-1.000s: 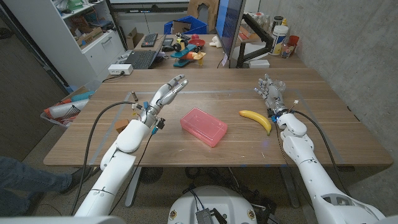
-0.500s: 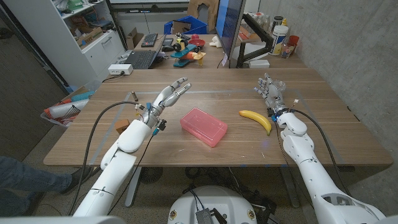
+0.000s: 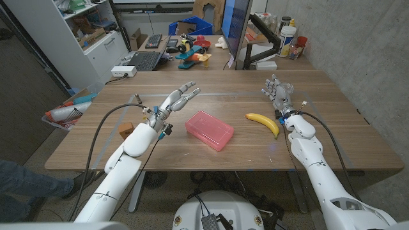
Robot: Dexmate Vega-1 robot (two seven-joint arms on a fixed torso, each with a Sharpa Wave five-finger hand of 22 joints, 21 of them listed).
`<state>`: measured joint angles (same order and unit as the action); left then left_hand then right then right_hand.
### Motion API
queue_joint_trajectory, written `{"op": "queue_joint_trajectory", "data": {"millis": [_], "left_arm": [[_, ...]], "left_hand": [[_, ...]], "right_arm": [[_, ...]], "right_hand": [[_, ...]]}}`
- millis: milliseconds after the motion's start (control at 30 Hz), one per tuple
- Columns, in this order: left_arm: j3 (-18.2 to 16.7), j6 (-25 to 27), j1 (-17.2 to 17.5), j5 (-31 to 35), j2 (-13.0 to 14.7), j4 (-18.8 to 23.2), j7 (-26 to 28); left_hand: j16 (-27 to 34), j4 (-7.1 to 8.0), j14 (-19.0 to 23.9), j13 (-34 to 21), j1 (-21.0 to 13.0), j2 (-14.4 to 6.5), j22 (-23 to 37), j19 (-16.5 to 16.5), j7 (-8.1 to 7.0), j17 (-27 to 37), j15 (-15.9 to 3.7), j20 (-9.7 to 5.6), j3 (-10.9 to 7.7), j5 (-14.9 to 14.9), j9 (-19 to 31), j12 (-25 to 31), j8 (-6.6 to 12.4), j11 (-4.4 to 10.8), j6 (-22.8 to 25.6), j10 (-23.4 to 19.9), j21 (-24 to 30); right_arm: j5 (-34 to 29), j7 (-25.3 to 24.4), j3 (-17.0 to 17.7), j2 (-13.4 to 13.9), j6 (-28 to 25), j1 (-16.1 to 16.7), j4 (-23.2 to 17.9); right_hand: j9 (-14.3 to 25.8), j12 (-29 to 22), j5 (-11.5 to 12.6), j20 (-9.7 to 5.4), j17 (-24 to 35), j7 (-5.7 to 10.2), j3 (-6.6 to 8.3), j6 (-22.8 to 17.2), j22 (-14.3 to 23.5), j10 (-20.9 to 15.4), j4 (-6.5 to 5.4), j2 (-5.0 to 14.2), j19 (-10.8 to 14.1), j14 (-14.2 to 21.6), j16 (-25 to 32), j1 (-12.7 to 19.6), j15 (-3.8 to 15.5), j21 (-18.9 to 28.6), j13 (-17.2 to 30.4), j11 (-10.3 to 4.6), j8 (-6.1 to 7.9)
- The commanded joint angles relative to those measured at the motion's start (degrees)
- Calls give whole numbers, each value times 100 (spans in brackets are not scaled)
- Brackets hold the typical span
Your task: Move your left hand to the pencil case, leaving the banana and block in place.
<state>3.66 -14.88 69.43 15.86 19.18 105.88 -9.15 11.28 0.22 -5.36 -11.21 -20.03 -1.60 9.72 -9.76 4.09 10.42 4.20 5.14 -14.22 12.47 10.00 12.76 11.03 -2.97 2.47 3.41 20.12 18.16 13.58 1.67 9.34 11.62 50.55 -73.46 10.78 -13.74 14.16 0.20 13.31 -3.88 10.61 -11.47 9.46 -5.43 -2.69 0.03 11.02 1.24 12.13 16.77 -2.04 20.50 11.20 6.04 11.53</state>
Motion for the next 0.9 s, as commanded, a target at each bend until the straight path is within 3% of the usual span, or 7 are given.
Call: {"op": "queue_joint_trajectory", "data": {"millis": [33,900], "left_arm": [[81,-19,28,178,83,23,73],[135,-96,285,700,236,189,343]], "left_hand": [[-4,-49,30,-17,-77,-10,32,-171,29,1,2,27,-15,-4,33,17,15,22,31,-15,-20],[7,-101,103,-19,-117,-24,35,-94,7,1,-11,48,-21,-12,36,36,39,31,148,-106,-76]], "right_arm": [[2,-2,6,-12,35,-12,10],[25,-2,5,-1,134,-47,12]], "right_hand": [[11,33,25,20,2,-5,9,-67,16,-53,10,5,59,32,51,29,-14,-42,10,16,11],[11,51,24,28,-12,21,-1,-75,18,-89,18,16,89,49,47,19,-18,-103,12,18,4]]}}
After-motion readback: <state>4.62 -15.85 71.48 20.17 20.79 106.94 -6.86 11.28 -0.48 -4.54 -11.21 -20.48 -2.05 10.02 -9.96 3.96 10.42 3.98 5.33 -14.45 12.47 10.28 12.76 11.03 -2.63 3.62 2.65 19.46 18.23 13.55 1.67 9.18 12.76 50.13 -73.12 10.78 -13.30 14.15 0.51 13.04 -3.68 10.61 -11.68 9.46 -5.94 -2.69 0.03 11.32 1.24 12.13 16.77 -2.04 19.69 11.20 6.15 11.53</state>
